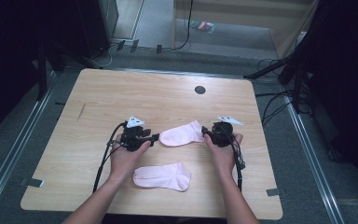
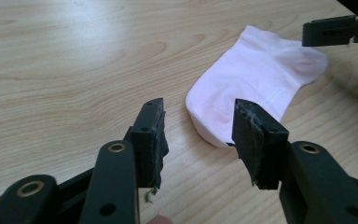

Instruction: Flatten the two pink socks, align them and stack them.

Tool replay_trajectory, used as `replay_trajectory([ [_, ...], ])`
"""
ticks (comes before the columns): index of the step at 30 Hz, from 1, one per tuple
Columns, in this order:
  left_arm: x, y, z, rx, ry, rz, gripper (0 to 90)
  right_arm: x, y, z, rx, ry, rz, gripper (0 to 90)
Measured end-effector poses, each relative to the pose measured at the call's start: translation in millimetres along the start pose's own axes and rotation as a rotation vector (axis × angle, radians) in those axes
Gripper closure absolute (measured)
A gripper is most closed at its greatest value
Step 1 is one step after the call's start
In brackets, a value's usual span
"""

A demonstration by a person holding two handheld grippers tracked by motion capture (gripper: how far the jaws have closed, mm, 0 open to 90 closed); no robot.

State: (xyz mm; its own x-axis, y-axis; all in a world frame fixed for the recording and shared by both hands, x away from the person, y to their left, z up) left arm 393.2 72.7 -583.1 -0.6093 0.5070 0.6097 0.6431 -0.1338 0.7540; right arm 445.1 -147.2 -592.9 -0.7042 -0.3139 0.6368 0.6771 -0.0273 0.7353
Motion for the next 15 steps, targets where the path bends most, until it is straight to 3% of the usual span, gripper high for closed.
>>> replay_trajectory([
  [6,-16.2,-8.9,-7.2,-0.005,0.009,0.071,64.8,-7.7,-3.2,7.2,0.023,0.019,0.03,52.3],
  [10,-22.1,-15.8,-7.8,-0.017,0.029,0.122,71.0,-10.6,-9.0,13.8,0.071,0.021,0.053,54.0],
  [14,-23.9,-18.0,-9.0,-0.021,0.018,0.137,77.5,-11.6,-13.2,15.5,0.091,0.01,0.073,62.1],
  [15,-24.5,-18.4,-8.7,-0.021,0.019,0.139,82.6,-11.7,-14.0,16.4,0.095,0.017,0.077,66.5],
])
Point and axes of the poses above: each handheld gripper's, and its own axes: x roughly backward along the jaws, y roughly out of its top, z roughly to its left, the point moved 10 cm from there along -x, roughly forward along the jaws, and after that the axes turned 1 degree about -x, right-handed, at the moved point
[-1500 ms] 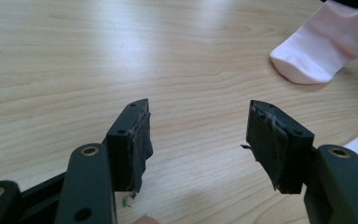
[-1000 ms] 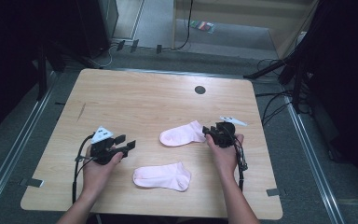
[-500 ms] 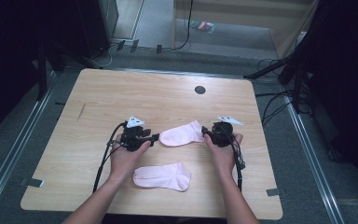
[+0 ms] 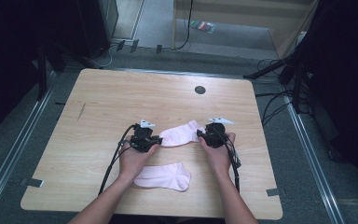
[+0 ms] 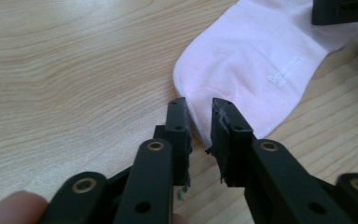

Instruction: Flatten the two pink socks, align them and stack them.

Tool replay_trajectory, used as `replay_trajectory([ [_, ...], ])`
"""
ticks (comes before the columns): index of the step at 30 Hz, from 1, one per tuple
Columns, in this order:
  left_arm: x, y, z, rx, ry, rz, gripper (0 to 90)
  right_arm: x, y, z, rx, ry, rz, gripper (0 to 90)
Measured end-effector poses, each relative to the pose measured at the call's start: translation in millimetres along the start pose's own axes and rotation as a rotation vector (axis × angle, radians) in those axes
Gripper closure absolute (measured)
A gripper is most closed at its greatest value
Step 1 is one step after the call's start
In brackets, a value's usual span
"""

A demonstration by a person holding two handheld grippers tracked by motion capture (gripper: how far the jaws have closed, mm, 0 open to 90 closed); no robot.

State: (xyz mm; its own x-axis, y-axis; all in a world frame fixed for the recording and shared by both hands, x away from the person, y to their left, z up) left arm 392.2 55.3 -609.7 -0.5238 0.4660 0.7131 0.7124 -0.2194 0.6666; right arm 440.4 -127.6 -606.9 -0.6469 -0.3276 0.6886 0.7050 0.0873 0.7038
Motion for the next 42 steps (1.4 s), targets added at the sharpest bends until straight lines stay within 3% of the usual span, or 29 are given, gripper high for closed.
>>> replay_trajectory([
  [2,0.5,0.1,0.5,-0.002,-0.01,0.002,89.6,-0.1,-1.6,1.3,0.009,0.009,0.007,75.6],
  [5,2.8,0.2,0.9,-0.01,-0.033,0.01,90.0,2.3,-3.9,5.9,0.003,0.04,0.02,83.8],
  [7,6.9,-0.2,2.4,-0.017,-0.045,0.013,90.0,5.5,-3.6,8.8,-0.002,0.06,0.017,84.7],
  [9,13.1,0.6,5.1,-0.02,-0.053,0.0,90.0,11.3,-0.1,14.1,-0.005,0.109,-0.011,85.2],
  [13,30.9,1.8,12.3,-0.015,-0.067,-0.043,90.0,28.4,4.9,18.2,-0.014,0.142,-0.032,86.2],
  [16,45.0,-2.5,13.2,-0.018,-0.101,-0.068,90.0,43.6,7.7,23.8,-0.017,0.164,-0.06,86.8],
  [19,60.2,-10.6,13.5,-0.046,-0.1,-0.088,90.0,58.0,4.8,34.5,0.002,0.174,-0.085,87.4],
  [22,74.9,-20.2,18.1,-0.066,-0.085,-0.106,90.0,69.3,-3.8,41.8,0.019,0.167,-0.091,88.2],
  [25,90.4,-30.5,24.4,-0.038,-0.097,-0.123,90.0,78.1,-18.0,46.4,0.016,0.181,-0.069,88.3],
  [27,99.8,-38.3,21.0,-0.023,-0.116,-0.128,90.0,83.5,-25.6,50.7,0.015,0.198,-0.066,88.3],
  [29,108.6,-44.5,13.1,-0.034,-0.13,-0.148,90.0,91.4,-33.6,58.2,-0.001,0.231,-0.07,88.2],
  [35,137.2,-64.7,-5.7,-0.05,-0.172,-0.196,90.0,112.1,-59.2,81.2,0.027,0.278,-0.07,87.7],
  [38,143.7,-73.7,-5.4,-0.048,-0.169,-0.211,90.0,119.1,-70.2,88.2,0.036,0.293,-0.073,87.4],
  [42,139.5,-88.0,1.8,-0.042,-0.147,-0.189,90.0,123.1,-83.3,95.4,0.071,0.296,-0.089,87.1],
])
Point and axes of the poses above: each handheld gripper's, and its own axes: x roughly backward along the jaws, y roughly out of its top, z roughly to its left, the point moved 10 cm from there along -x, roughly forward along the jaws, and after that the axes turned 1 degree about -x, right-handed, at the moved point
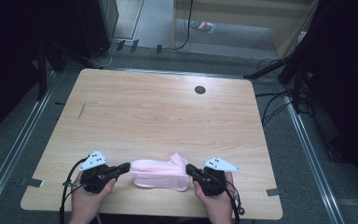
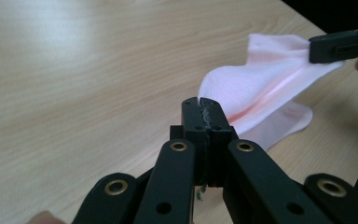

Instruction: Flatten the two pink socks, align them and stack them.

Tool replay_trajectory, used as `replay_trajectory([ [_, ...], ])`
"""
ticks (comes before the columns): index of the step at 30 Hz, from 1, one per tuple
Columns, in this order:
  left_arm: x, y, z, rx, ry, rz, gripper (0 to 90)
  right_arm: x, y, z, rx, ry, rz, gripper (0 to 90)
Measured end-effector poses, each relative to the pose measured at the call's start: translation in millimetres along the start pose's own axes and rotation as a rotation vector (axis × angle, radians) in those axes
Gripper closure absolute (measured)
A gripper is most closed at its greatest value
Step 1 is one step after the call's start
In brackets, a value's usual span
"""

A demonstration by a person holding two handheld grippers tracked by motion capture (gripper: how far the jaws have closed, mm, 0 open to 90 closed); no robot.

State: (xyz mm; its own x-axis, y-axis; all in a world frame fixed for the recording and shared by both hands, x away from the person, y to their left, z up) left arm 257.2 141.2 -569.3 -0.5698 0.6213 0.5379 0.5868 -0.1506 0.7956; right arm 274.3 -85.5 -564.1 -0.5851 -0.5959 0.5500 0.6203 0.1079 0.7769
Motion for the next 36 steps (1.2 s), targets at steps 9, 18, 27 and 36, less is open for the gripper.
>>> replay_trajectory([
  [9,-6.7,-14.7,1.2,0.007,-0.004,0.036,90.0,-6.7,-23.7,3.8,0.049,-0.032,-0.033,86.4],
  [18,-15.7,-28.2,4.7,-0.004,-0.001,0.09,90.0,-11.6,-38.6,-2.9,0.027,-0.036,0.012,77.9],
  [27,-1.7,-14.9,9.2,0.0,0.002,-0.011,90.0,0.1,-17.0,-3.2,0.008,-0.023,-0.065,90.0],
  [36,-8.1,-22.6,8.7,-0.009,-0.011,0.035,90.0,-22.7,-23.8,-4.2,-0.043,-0.011,0.006,65.9],
])
Point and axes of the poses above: each handheld gripper's, and its own axes: x roughly backward along the jaws, y roughly out of its top, z roughly to its left, the point moved 10 cm from there along -x, roughly forward along the jaws, and after that the axes turned 1 degree about -x, right-handed, at the moved point
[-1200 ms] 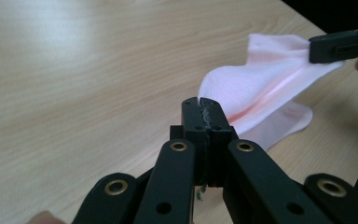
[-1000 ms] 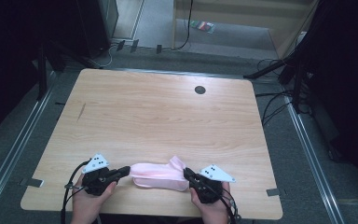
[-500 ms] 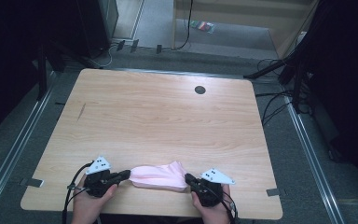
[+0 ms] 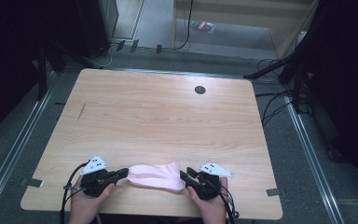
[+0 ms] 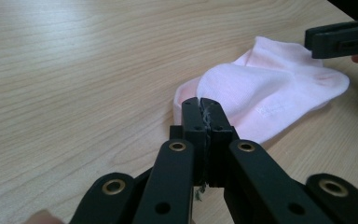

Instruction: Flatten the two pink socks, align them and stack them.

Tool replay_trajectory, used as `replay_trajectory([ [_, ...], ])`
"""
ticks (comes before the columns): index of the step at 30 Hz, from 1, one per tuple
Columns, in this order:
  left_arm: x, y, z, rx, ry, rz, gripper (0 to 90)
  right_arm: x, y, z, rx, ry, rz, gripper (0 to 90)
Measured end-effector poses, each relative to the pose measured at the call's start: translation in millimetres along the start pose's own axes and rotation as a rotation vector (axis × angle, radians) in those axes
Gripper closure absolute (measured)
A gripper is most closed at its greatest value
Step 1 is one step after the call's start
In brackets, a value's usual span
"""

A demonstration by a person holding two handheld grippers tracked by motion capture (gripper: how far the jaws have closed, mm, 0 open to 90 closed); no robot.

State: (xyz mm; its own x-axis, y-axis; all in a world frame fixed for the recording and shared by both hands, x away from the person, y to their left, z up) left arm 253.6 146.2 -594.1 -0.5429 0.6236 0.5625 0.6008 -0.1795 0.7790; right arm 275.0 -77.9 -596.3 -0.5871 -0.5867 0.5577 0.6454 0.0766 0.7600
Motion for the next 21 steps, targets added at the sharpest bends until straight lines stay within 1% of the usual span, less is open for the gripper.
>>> replay_trajectory([
  [1,-0.6,-0.4,-0.7,-0.002,-0.005,0.003,90.0,-3.2,-0.3,0.6,0.016,-0.005,0.005,70.3],
  [3,-0.8,-0.7,-1.3,-0.005,-0.007,0.005,90.0,-6.2,-2.7,2.8,0.041,-0.02,0.027,82.9],
  [4,-0.6,-0.6,-1.4,-0.004,-0.006,0.003,90.0,-6.4,-2.9,3.6,0.061,-0.027,0.028,84.9],
  [6,0.5,-0.3,-1.3,-0.001,-0.011,0.001,90.0,-4.8,-0.6,5.0,0.086,-0.037,0.013,86.2],
  [8,1.6,0.6,-0.3,-0.002,-0.006,-0.005,90.0,-0.4,3.3,7.1,0.101,-0.04,-0.004,86.6],
  [9,2.5,1.0,-1.1,-0.004,-0.012,-0.004,90.0,2.0,5.5,8.1,0.107,-0.04,-0.013,86.6],
  [11,5.9,4.5,-1.5,-0.015,0.004,-0.03,90.0,7.5,10.5,8.6,0.113,-0.045,-0.036,86.9],
  [12,7.9,6.8,-2.3,-0.017,-0.002,-0.039,90.0,10.3,13.0,8.4,0.11,-0.048,-0.048,87.0],
  [13,8.8,7.8,-2.8,-0.02,0.001,-0.04,90.0,13.3,15.5,7.9,0.104,-0.048,-0.06,87.1],
  [14,8.7,7.8,-2.9,-0.022,0.001,-0.037,90.0,14.9,17.2,7.1,0.101,-0.05,-0.07,87.1],
  [16,5.6,3.7,-1.0,-0.018,0.01,-0.009,90.0,15.3,16.9,5.4,0.089,-0.047,-0.068,87.1],
  [17,4.5,2.1,0.3,-0.015,0.014,0.0,90.0,13.6,15.8,3.7,0.078,-0.045,-0.064,87.1],
  [18,2.8,0.2,0.8,-0.003,0.011,0.011,90.0,12.1,14.6,2.7,0.072,-0.045,-0.059,87.1],
  [21,0.9,-3.1,3.4,0.004,0.013,0.033,90.0,5.8,10.6,-0.2,0.069,-0.049,-0.049,87.2],
])
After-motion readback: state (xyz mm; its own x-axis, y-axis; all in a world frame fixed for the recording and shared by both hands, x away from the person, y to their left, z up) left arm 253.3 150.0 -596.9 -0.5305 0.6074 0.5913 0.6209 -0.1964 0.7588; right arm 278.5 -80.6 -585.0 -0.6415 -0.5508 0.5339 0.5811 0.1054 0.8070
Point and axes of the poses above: each handheld gripper's, and its own axes: x roughly backward along the jaws, y roughly out of its top, z roughly to its left, the point moved 10 cm from there along -x, roughly forward along the jaws, and after that the axes turned 1 degree about -x, right-handed, at the moved point
